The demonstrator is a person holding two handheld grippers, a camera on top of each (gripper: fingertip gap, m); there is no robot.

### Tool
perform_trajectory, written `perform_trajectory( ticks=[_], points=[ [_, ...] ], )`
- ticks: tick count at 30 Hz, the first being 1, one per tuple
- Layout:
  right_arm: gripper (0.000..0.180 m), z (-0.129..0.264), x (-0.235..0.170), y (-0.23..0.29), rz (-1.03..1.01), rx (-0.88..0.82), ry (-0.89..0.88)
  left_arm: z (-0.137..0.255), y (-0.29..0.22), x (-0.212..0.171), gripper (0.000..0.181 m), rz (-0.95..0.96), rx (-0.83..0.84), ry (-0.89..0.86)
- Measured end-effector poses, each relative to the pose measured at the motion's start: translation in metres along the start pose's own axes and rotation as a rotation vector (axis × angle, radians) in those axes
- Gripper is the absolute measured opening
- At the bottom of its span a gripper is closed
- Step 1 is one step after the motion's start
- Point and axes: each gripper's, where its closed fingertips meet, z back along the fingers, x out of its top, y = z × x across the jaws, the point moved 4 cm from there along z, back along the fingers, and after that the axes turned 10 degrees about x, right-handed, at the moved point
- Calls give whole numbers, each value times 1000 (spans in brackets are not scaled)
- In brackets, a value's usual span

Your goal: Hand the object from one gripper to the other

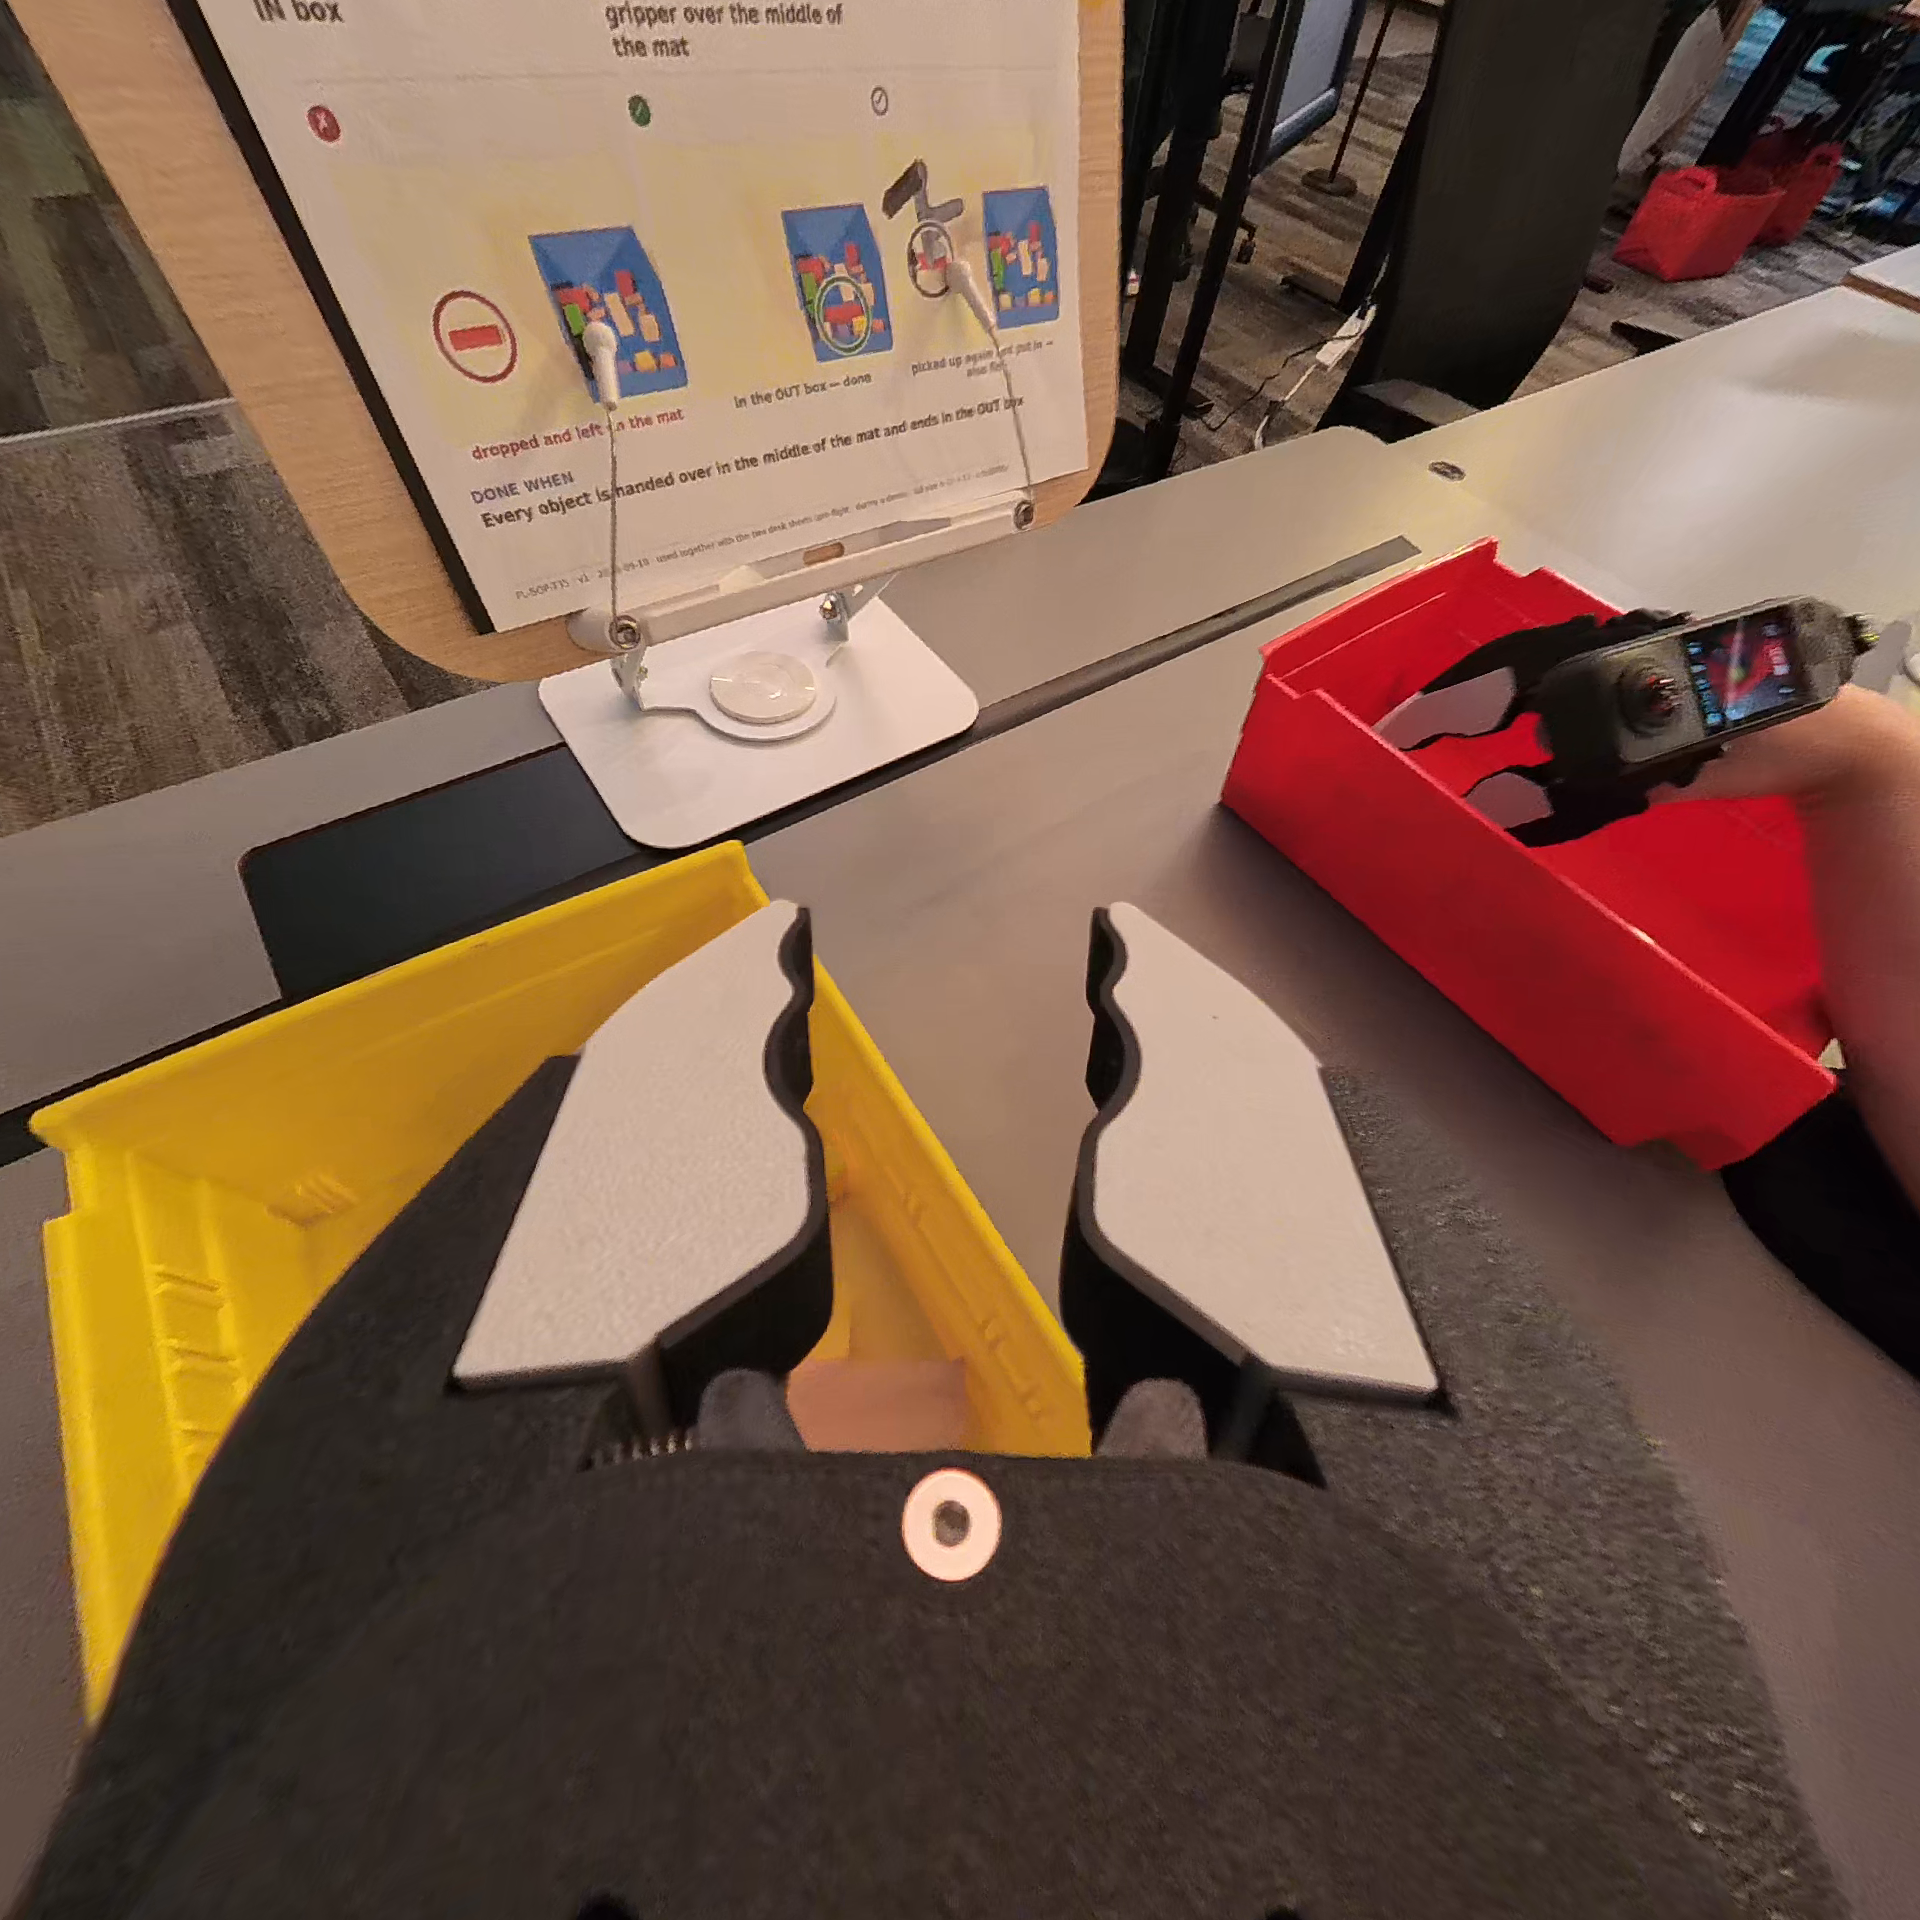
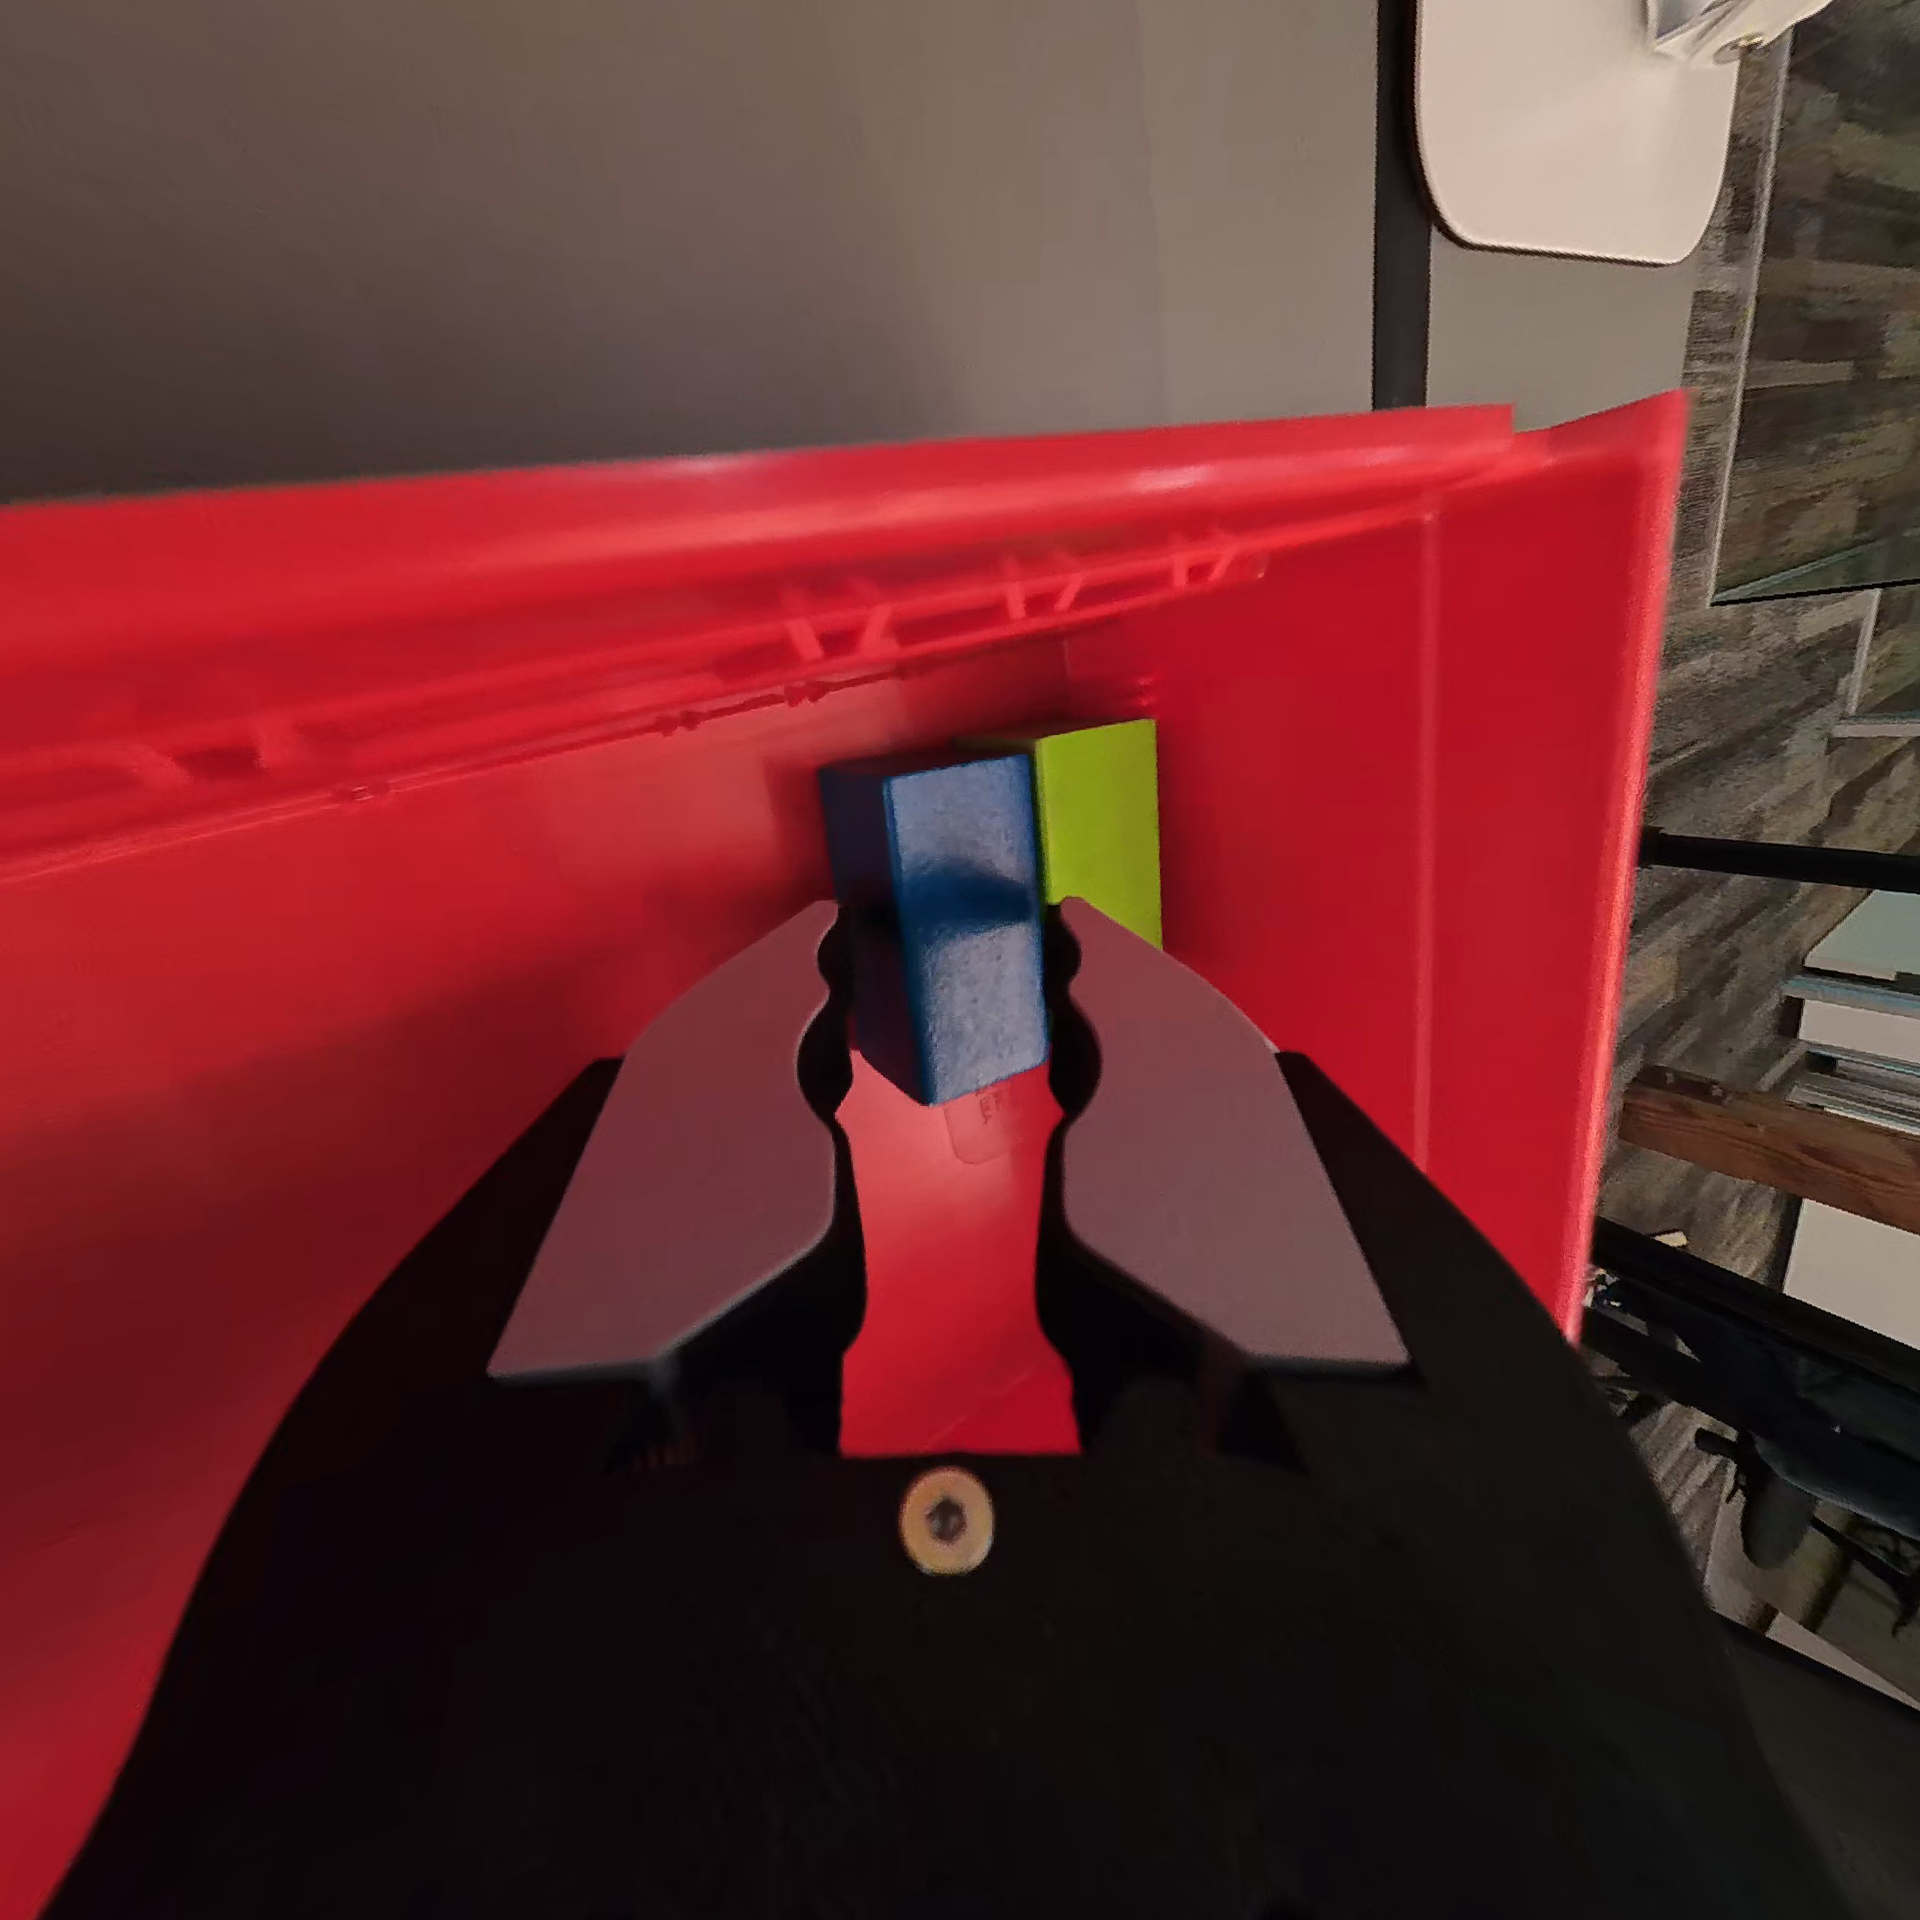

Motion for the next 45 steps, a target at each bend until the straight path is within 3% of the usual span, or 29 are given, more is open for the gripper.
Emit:
perform_trajectory(
  ticks=[3,7,13,17,25,31,39,43,45],
  points=[
    [36,11,5,-2,5,-25,-24,-1,16,-5,51,-35,98,35],
    [36,44,8,-11,-16,-112,-66,10,54,-30,43,-95,221,232],
    [36,100,2,-20,-49,-273,-77,18,64,-90,43,-18,25,614],
    [36,129,12,-17,-8,-368,-78,-2,90,-107,51,-256,286,722],
    [35,179,59,-5,143,-591,-88,-22,110,-71,51,-429,661,529],
    [35,196,90,18,244,-621,-98,-12,98,-53,51,-452,621,416],
    [35,196,100,27,293,-622,-67,3,91,-45,56,-500,616,399],
    [35,193,99,27,291,-612,-55,9,84,-45,58,-550,570,394],
    [35,191,98,27,286,-600,-49,10,74,-49,57,-581,468,393]
  ],
)
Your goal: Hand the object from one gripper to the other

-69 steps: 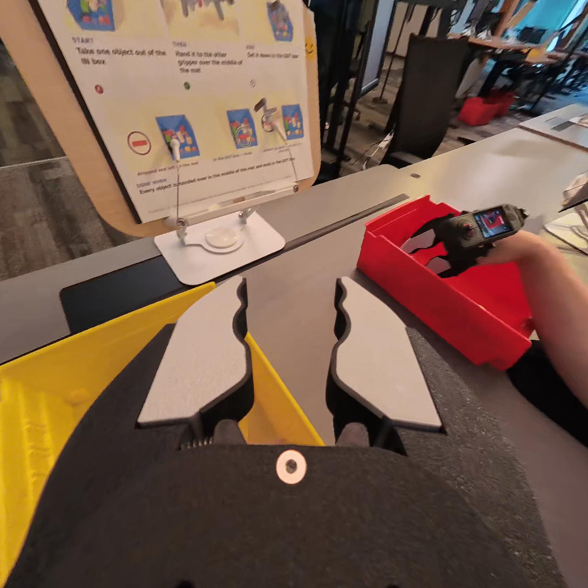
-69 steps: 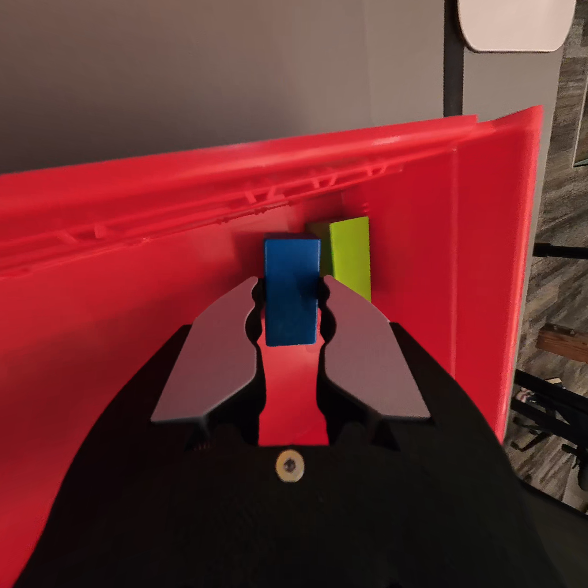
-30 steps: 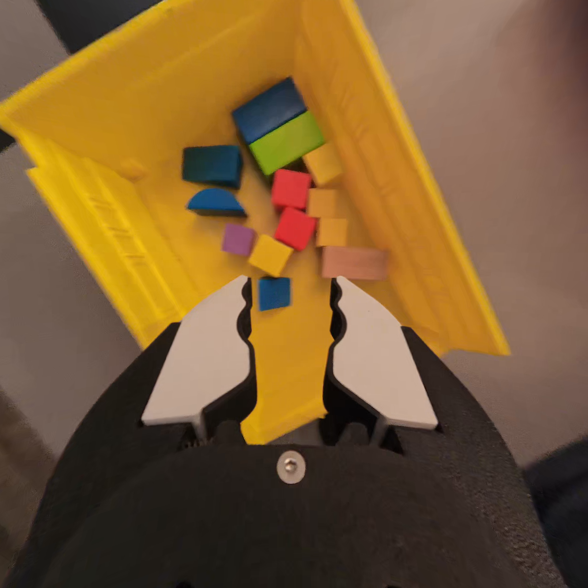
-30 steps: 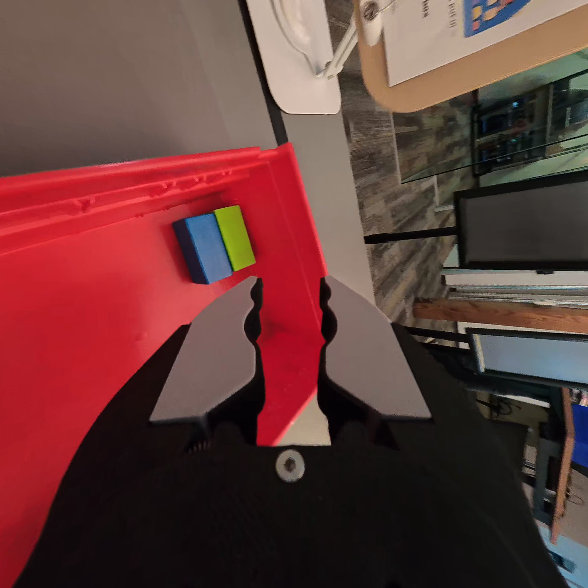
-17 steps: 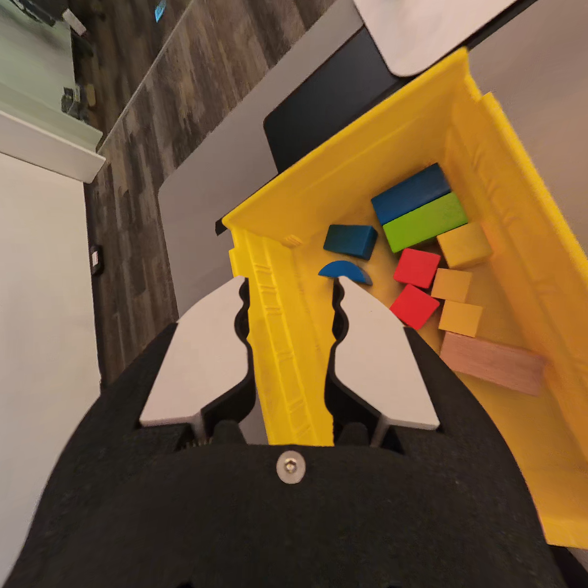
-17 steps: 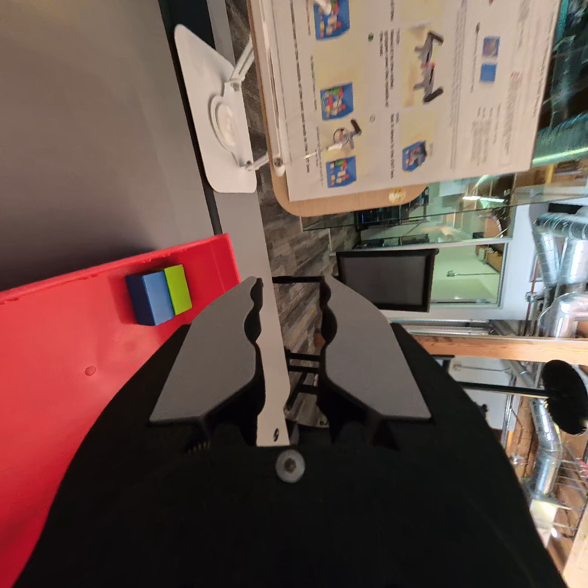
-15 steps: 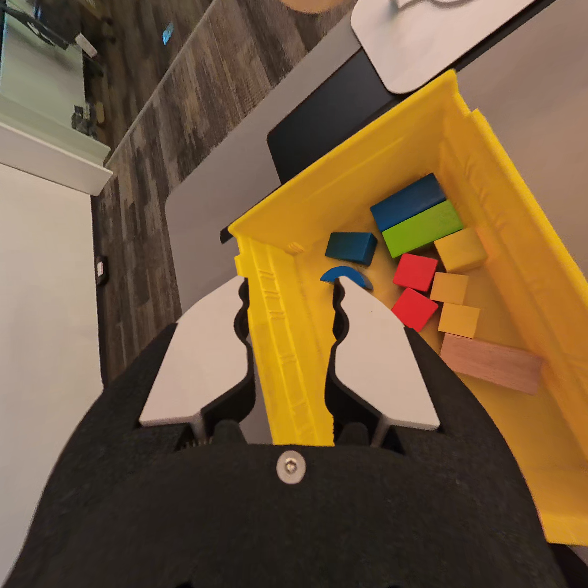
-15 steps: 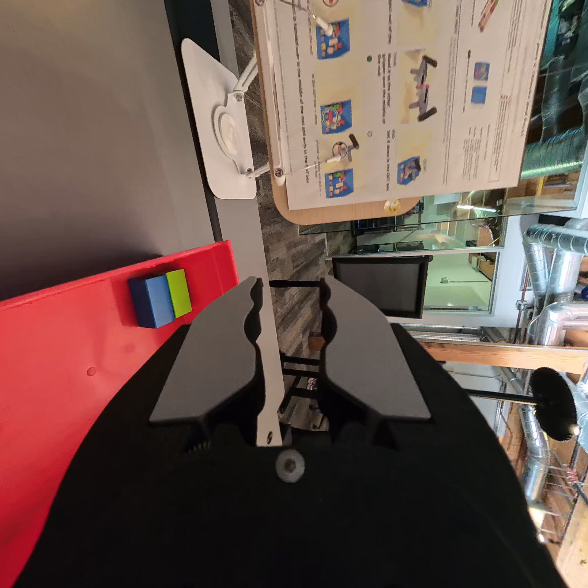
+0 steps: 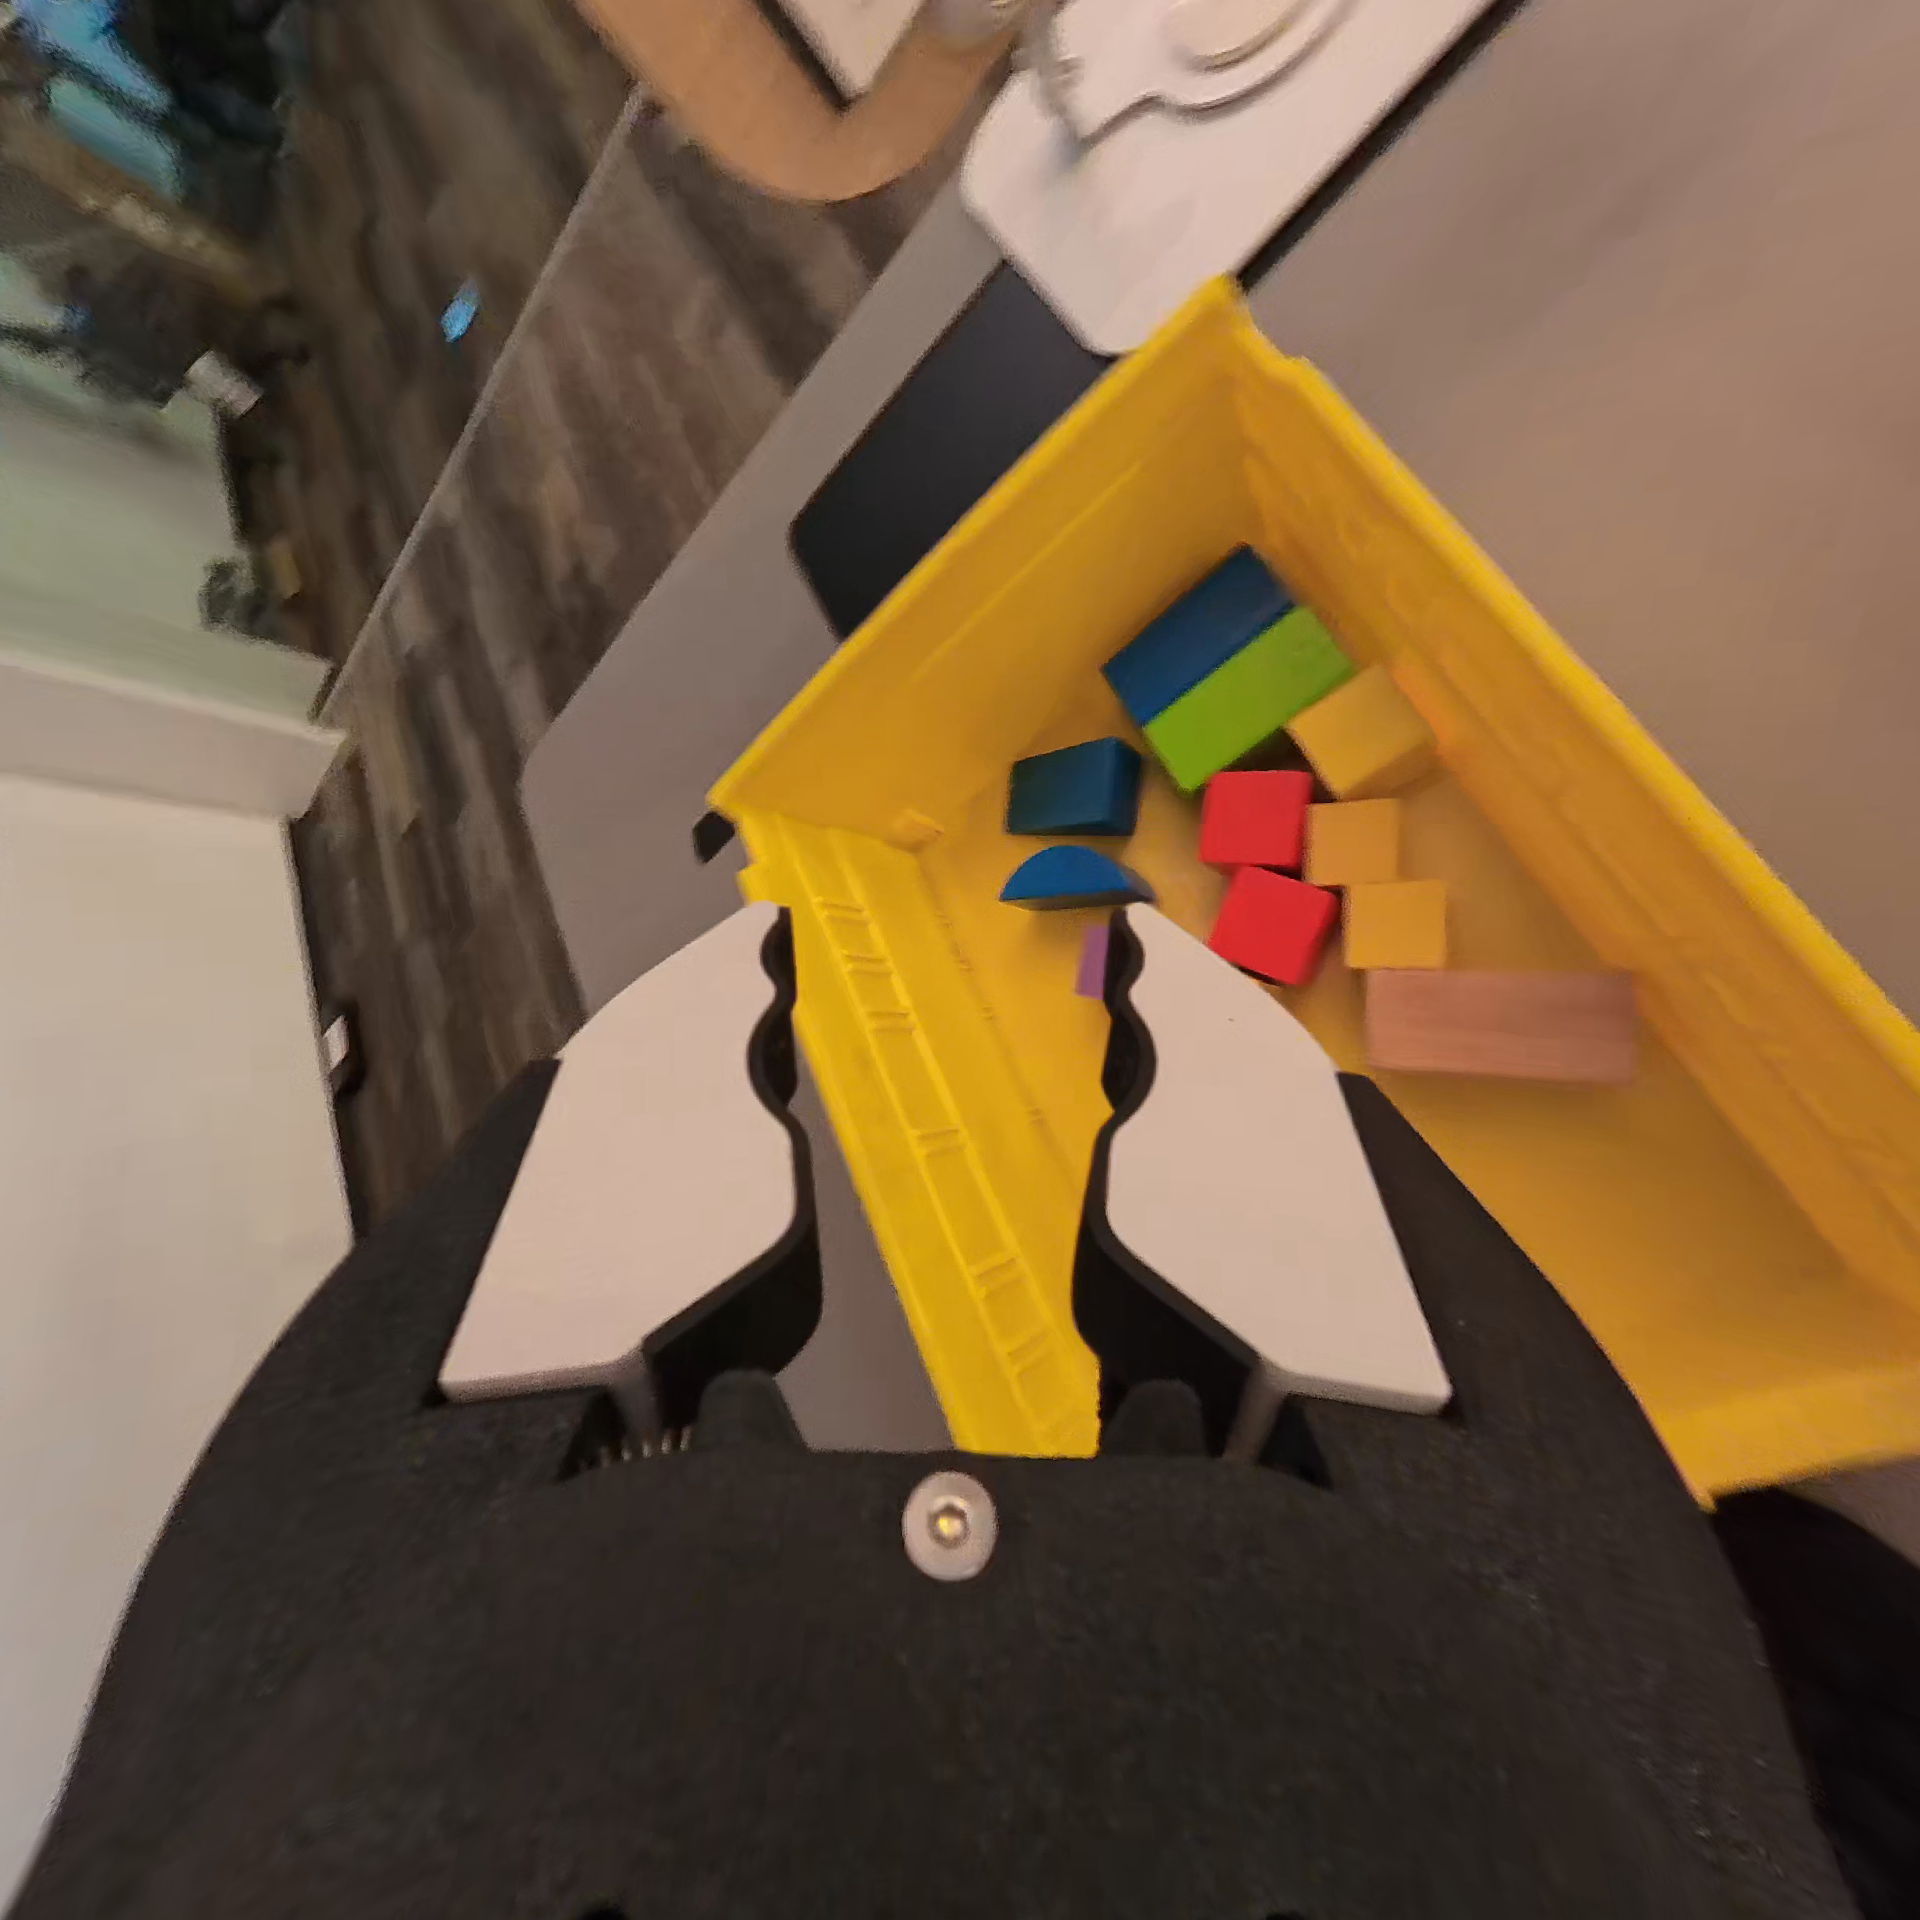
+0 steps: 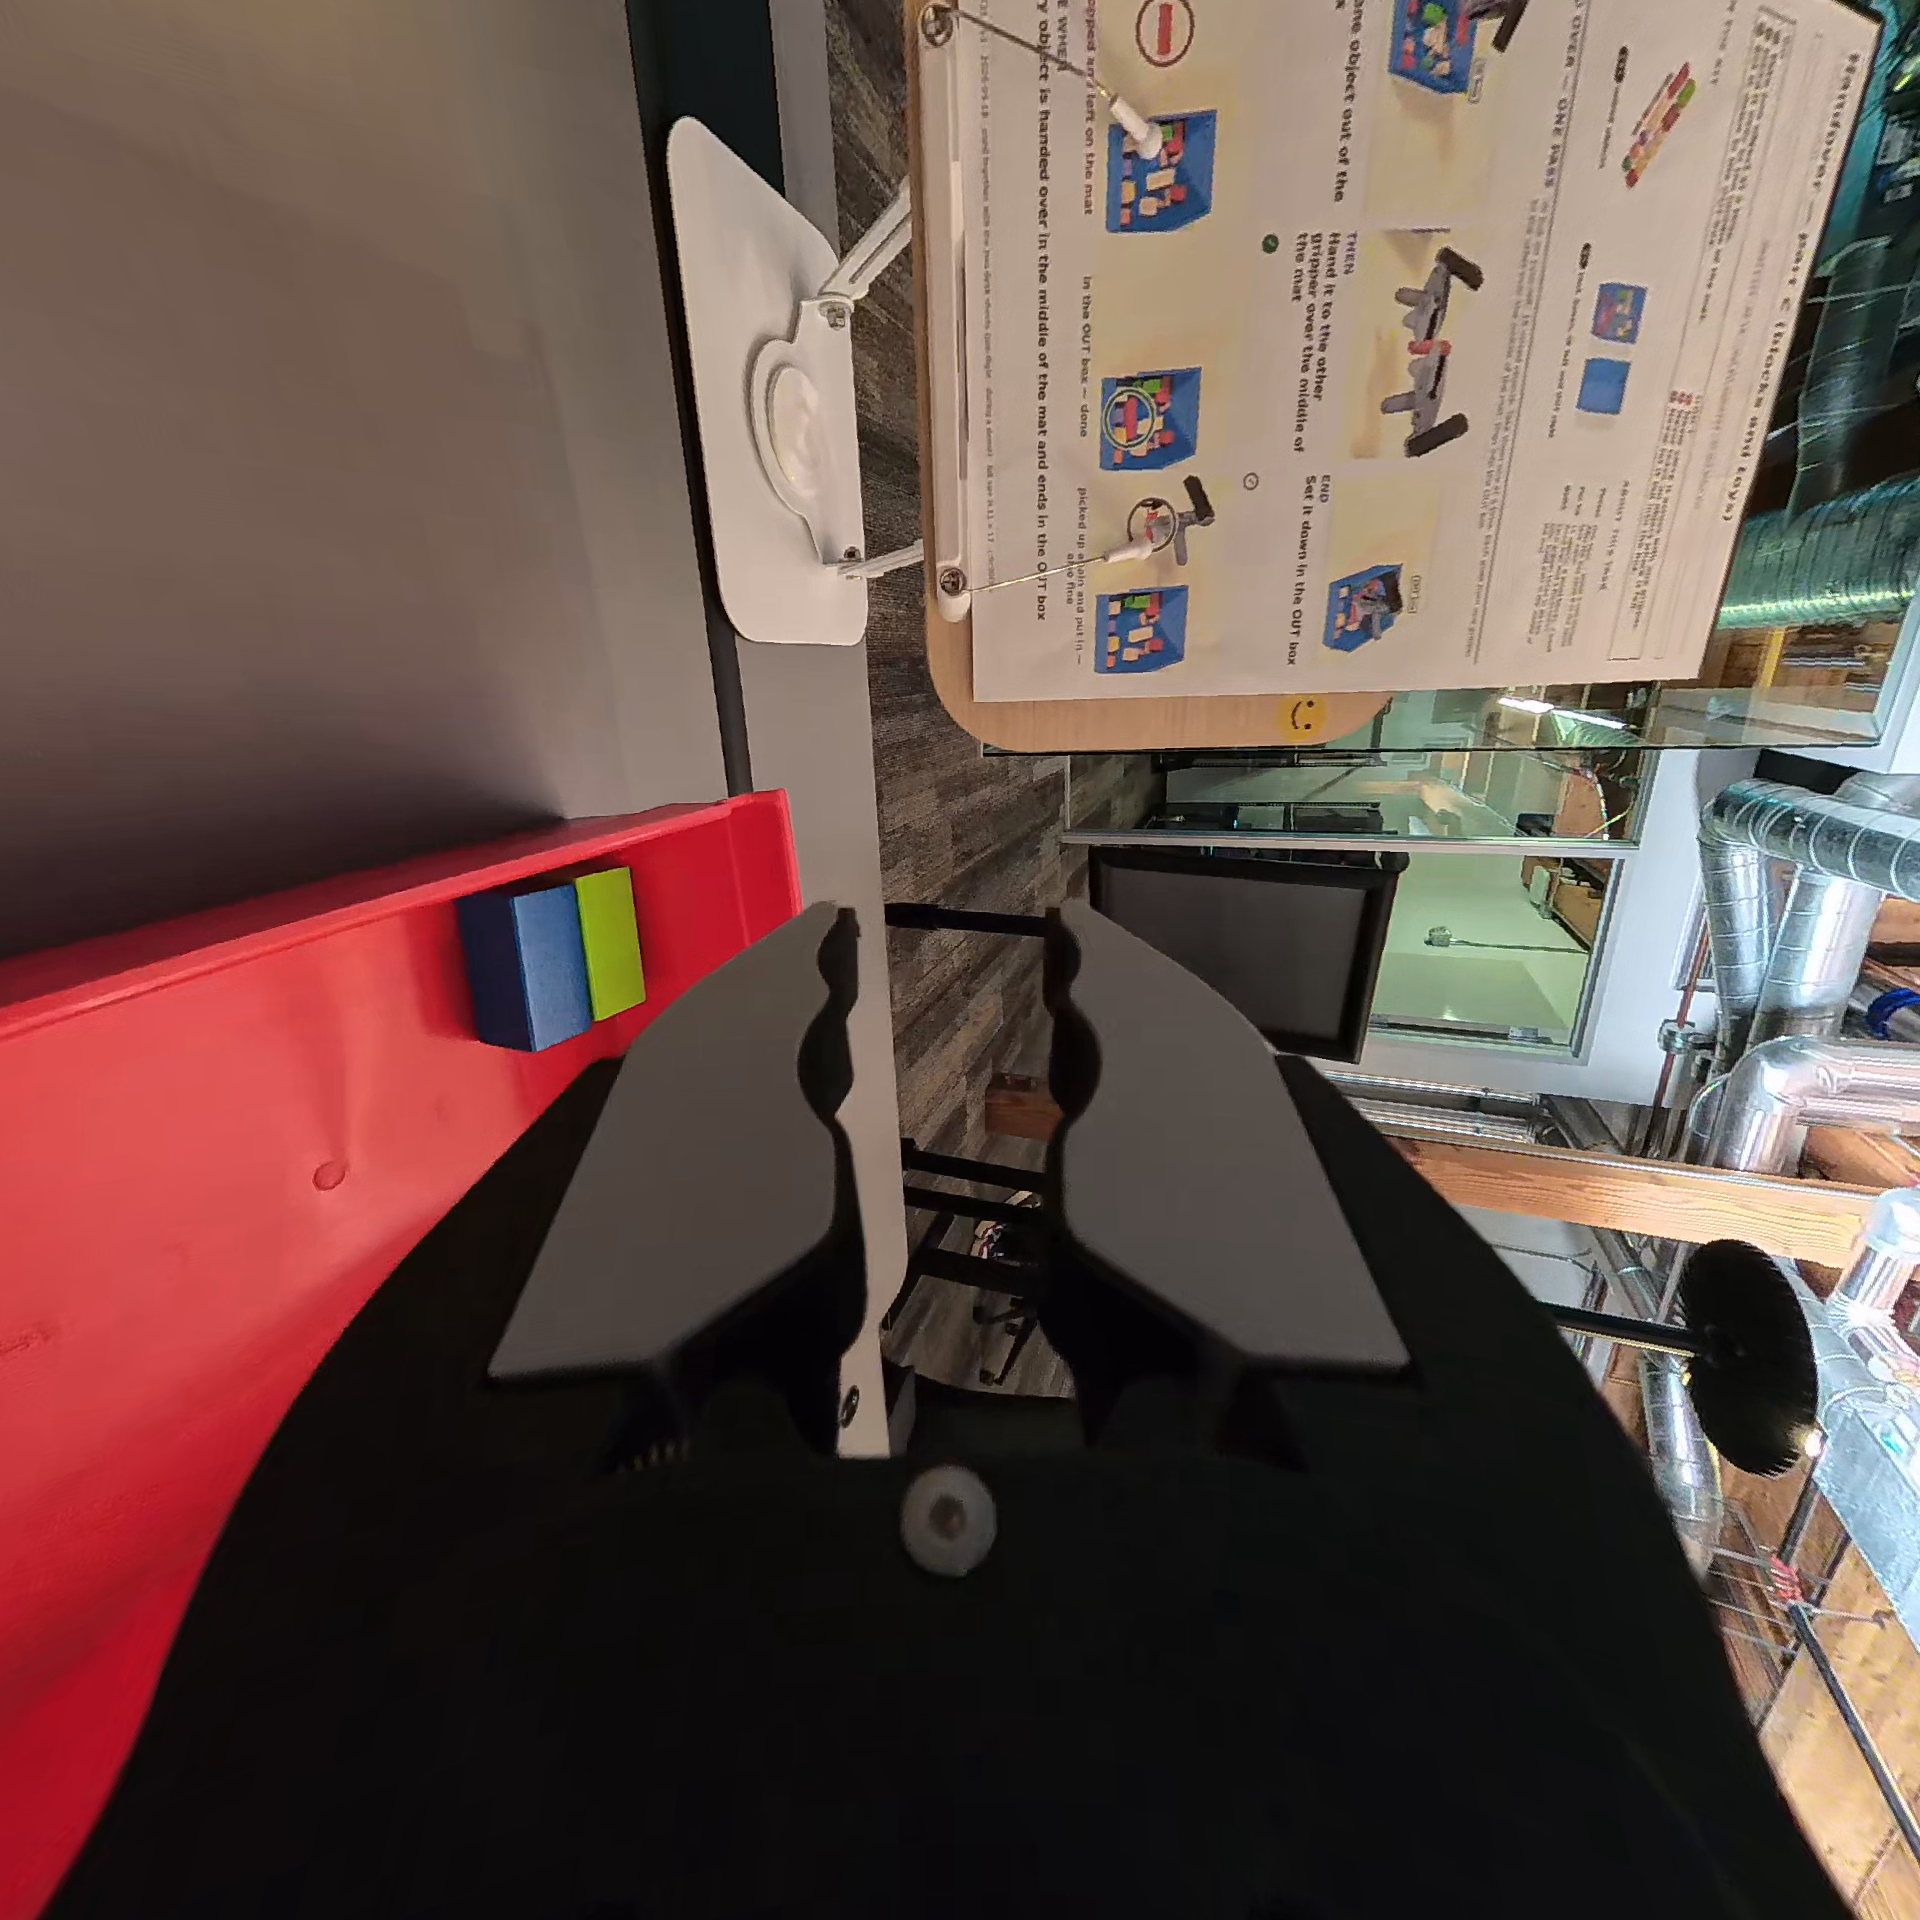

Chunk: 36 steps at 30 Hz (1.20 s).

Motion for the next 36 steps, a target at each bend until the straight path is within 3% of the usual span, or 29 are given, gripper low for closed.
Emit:
perform_trajectory(
  ticks=[5,10,21,27,29,36],
  points=[
    [35,-3,-3,3,-9,25,9,17,-43,-12,49,-155,-411,-176],
    [35,-4,-6,5,-23,51,7,17,-74,-34,46,-296,-629,-163],
    [35,-11,-11,14,-50,128,13,-19,-122,-50,41,-458,-785,-93],
    [35,-13,-9,19,-55,165,7,-23,-127,-49,39,-451,-831,-175],
    [35,-14,-8,22,-52,180,8,-24,-129,-51,31,-467,-833,-194],
    [35,-20,-5,28,-53,222,10,-28,-132,-54,42,-467,-863,-194]
  ],
)
